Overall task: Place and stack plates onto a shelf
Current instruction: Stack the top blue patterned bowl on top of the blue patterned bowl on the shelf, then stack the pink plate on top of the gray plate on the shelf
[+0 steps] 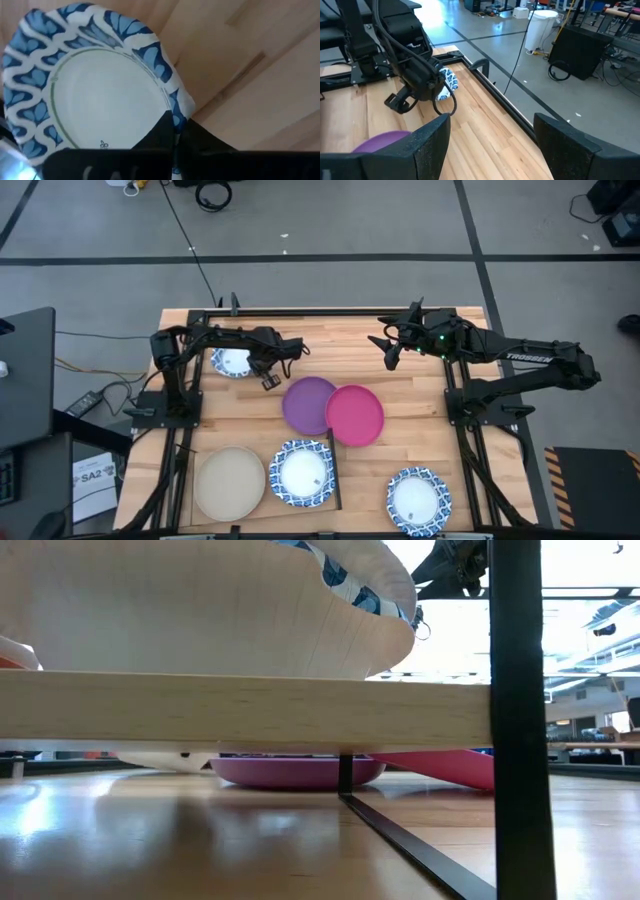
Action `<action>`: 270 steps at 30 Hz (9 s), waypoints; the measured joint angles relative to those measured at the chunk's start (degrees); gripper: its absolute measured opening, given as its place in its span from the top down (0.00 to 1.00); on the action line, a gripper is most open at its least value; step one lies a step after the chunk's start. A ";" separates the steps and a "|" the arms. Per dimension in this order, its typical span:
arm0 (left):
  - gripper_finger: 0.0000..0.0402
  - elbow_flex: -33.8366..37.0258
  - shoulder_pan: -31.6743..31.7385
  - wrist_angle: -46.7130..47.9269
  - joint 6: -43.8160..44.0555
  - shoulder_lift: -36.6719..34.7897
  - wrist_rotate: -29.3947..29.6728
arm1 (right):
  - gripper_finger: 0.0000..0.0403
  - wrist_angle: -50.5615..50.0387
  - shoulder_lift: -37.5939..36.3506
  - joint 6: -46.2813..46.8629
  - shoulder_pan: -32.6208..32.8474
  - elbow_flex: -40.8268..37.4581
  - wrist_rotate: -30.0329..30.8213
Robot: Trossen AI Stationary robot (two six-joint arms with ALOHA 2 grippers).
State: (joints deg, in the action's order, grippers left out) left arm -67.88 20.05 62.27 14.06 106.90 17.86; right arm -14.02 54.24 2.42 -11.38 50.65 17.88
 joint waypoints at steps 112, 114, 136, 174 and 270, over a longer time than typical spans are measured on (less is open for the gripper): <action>0.93 -0.87 -58.84 -33.26 1.33 -25.43 -7.16 | 0.28 -0.26 0.02 0.44 0.00 0.00 -0.02; 0.90 -0.87 -58.85 -33.28 1.33 -25.43 -6.52 | 0.28 -0.26 0.02 0.42 0.00 -0.02 -0.02; 0.65 -0.87 -58.77 -37.67 1.18 -24.72 -6.09 | 0.28 -0.27 0.02 0.42 0.00 -0.02 -0.02; 0.65 -0.87 -62.78 -31.55 -6.07 -22.89 -14.51 | 0.28 -0.30 0.00 0.44 -0.01 -0.02 -0.04; 0.71 -0.86 -50.44 -18.06 -6.77 -30.84 -11.50 | 0.28 -0.30 0.00 1.05 0.00 -0.02 -14.02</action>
State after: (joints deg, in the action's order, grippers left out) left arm -68.74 -30.39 44.22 7.29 76.06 6.36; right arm -14.33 54.24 3.46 -11.38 50.63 3.86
